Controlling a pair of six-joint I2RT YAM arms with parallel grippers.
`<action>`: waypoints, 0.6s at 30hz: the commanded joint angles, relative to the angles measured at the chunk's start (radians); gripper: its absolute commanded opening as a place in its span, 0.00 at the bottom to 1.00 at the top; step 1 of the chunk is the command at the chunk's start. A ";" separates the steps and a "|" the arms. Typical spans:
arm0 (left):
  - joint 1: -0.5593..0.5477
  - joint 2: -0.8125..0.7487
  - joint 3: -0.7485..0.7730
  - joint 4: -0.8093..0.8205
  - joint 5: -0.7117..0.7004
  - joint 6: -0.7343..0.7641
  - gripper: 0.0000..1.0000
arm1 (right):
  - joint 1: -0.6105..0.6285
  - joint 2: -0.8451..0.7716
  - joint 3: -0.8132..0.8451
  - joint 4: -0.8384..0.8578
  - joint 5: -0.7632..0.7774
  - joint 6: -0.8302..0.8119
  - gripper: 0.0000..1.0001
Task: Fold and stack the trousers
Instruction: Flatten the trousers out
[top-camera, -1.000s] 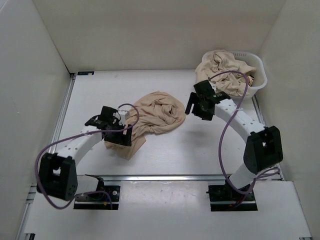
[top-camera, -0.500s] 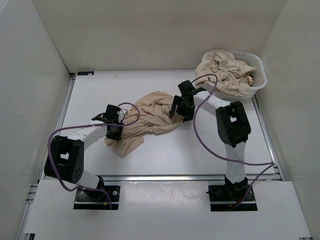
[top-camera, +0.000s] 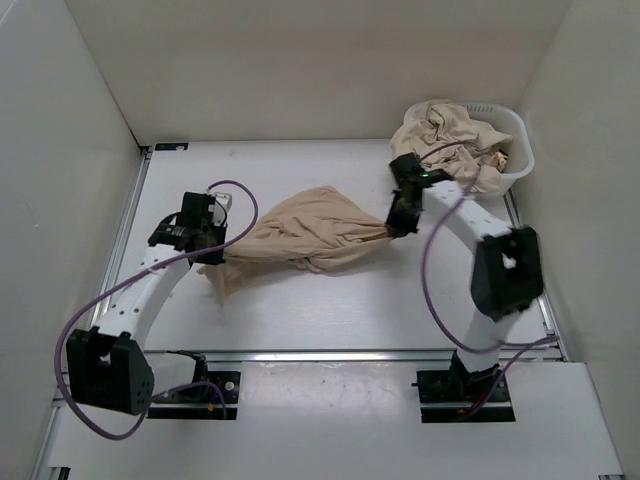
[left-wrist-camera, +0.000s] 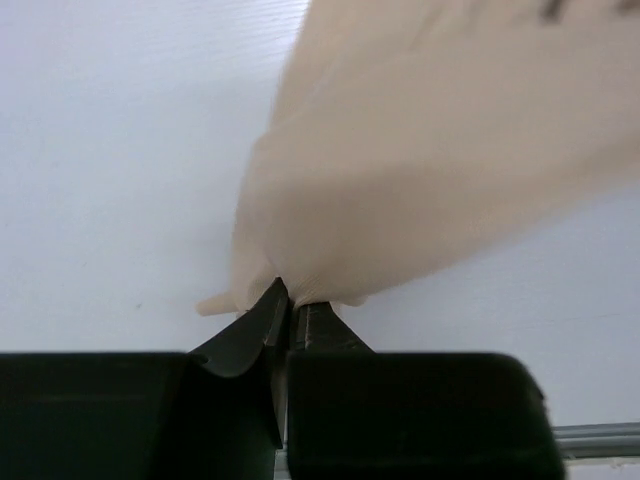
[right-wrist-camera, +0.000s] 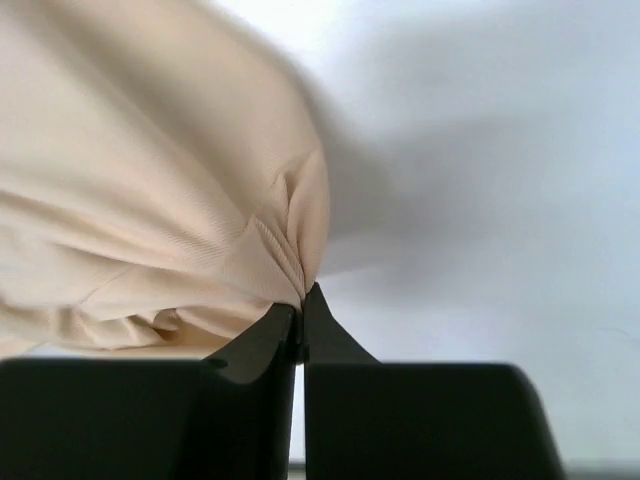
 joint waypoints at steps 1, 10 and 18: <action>0.048 -0.105 0.014 -0.130 -0.051 0.000 0.14 | -0.059 -0.320 0.000 -0.255 0.258 -0.063 0.00; 0.048 -0.179 0.026 -0.208 -0.055 0.000 0.14 | -0.059 -0.310 0.491 -0.459 0.170 -0.229 0.00; 0.048 -0.104 0.006 -0.158 -0.095 0.000 0.14 | -0.041 0.201 0.991 -0.528 -0.099 -0.266 0.32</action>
